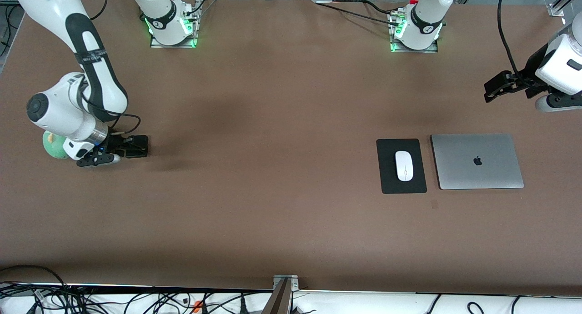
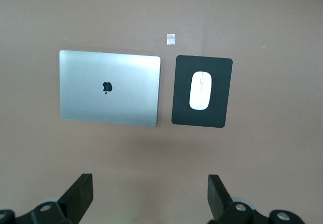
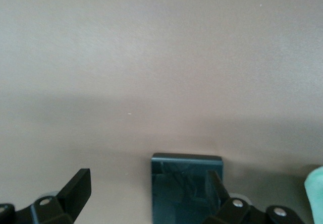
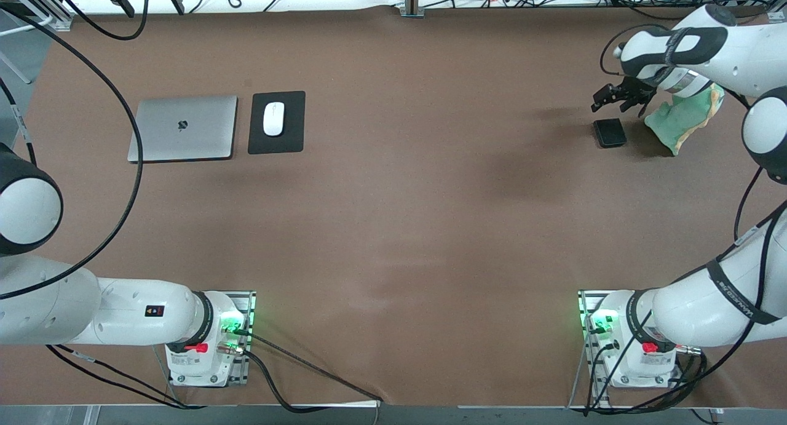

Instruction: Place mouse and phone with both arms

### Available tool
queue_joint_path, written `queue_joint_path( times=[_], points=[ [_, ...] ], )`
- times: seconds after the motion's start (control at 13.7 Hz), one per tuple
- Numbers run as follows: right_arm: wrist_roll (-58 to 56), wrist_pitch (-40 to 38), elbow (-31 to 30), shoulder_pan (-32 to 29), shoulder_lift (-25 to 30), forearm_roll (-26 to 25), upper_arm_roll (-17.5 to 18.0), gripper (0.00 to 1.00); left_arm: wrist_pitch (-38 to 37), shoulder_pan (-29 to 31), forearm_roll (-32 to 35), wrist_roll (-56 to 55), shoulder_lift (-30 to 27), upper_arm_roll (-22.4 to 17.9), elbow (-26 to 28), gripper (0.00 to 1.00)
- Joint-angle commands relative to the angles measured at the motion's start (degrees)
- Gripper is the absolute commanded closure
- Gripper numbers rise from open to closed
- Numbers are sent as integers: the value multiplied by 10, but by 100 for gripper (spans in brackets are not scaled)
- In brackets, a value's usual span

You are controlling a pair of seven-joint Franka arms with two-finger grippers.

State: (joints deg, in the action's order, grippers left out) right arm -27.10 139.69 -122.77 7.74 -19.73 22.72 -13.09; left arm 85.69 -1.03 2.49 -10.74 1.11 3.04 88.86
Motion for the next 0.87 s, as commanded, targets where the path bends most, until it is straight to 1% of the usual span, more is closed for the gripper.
queue_joint_path(
  times=[0.0, 0.07, 0.15, 0.22, 0.36, 0.44, 0.58, 0.8],
  points=[
    [71, -117, 38, 1, 58, -55, -2, 0, 4, -5, -13, 9, -10, -6, 10, 0],
    [129, -182, 75, 0, 63, -78, -2, 0, 4, -6, -13, 9, -11, -6, 10, 0],
    [160, -237, 109, 0, 72, -81, -2, 0, 4, -6, -13, 9, -10, -6, 10, 0],
    [172, -283, 137, 1, 76, -83, -2, 0, 4, -6, -13, 9, -10, -6, 10, 0],
    [192, -352, 183, 1, 95, -109, 0, 0, 4, -6, -13, 9, -10, -6, 10, 0],
    [200, -372, 190, 1, 111, -130, 3, 0, 4, -6, -13, 9, -10, -6, 10, 0],
    [206, -387, 190, 2, 152, -165, 5, 0, 4, -6, -13, 9, -11, -6, 10, 0],
    [211, -421, 191, 2, 207, -195, 5, 0, 4, -6, -13, 8, -11, -6, 10, 0]
  ],
)
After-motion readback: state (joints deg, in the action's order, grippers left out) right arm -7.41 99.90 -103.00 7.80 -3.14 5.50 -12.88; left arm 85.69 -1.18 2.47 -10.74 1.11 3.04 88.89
